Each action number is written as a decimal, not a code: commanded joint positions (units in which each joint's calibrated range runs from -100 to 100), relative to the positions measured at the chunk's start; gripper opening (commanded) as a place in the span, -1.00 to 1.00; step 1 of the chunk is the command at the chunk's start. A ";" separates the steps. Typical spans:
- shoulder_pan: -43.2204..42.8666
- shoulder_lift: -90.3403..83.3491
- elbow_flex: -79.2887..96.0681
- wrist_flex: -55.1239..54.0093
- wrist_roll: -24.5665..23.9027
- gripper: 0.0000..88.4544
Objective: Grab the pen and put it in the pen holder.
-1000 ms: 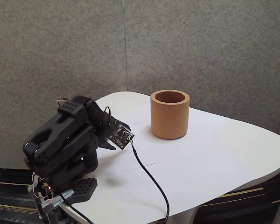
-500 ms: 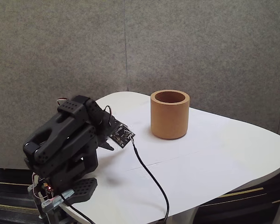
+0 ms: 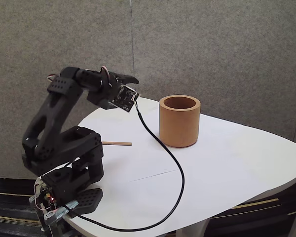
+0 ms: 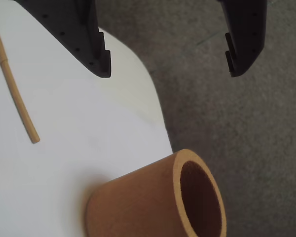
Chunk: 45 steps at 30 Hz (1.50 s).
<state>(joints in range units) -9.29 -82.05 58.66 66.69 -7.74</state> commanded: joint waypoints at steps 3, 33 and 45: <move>-0.37 26.13 -30.42 -0.08 0.29 -0.25; -23.58 54.84 -15.52 5.76 2.24 -0.25; -24.31 76.40 -35.56 5.76 2.08 -0.25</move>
<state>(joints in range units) -33.24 -9.31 27.71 72.46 -5.49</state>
